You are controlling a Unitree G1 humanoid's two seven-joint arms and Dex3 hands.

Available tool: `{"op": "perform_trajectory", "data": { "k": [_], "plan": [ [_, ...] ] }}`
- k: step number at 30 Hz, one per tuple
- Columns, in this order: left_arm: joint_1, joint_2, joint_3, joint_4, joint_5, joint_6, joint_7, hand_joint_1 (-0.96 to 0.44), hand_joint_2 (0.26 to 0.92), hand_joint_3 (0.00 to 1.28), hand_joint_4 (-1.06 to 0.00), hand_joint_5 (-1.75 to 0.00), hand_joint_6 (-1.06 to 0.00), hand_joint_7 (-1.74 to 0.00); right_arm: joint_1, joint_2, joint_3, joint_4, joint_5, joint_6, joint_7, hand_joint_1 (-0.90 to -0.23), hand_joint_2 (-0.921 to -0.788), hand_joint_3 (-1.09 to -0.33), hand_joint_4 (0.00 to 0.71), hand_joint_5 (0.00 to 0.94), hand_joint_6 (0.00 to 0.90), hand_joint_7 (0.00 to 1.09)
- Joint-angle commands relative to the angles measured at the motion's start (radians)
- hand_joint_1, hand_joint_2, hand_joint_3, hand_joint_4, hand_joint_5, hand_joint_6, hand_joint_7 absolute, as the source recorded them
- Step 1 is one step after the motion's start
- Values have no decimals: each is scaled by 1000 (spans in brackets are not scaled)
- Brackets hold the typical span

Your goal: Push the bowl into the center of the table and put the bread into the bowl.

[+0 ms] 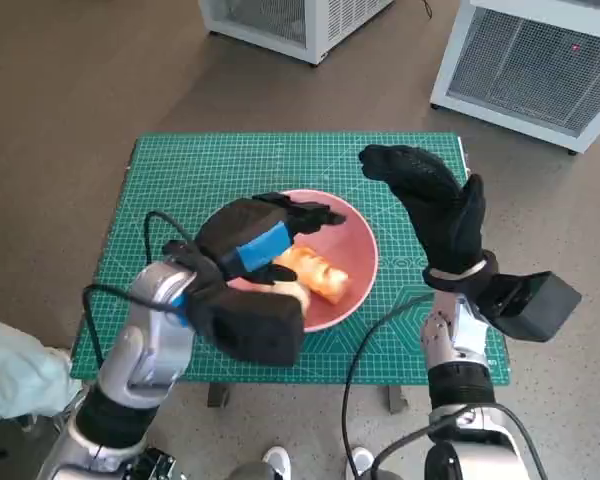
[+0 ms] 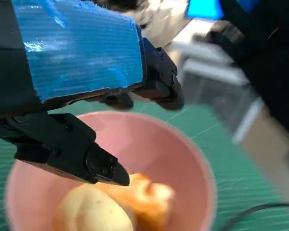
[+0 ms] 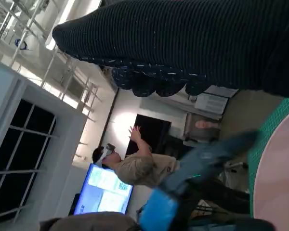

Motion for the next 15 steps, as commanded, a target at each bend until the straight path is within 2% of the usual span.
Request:
{"op": "perform_trajectory", "data": {
  "k": [1,6,13,15],
  "plan": [
    [38,-20,93,-59,-126,-29,35,-220,876,0,-211,-2,-313,-84,29,-1,10,0,-13,2,-14,-682,-921,-717,180,4,-1,543],
    [82,-59,174,-99,-234,-97,119,-204,869,0,-180,0,-309,-76,27,-3,14,-4,-13,2,-18,-674,-921,-717,181,4,-1,544],
    [109,-85,243,-34,-346,-282,211,-313,894,13,-169,0,-306,-92,13,-10,18,-1,-12,6,-22,-676,-921,-719,182,4,-1,545],
    [109,-91,260,-1,-386,-334,222,-348,905,24,-172,-2,-263,-171,8,-11,20,-6,-12,10,-24,-676,-921,-719,182,4,-1,546]
  ]
}}
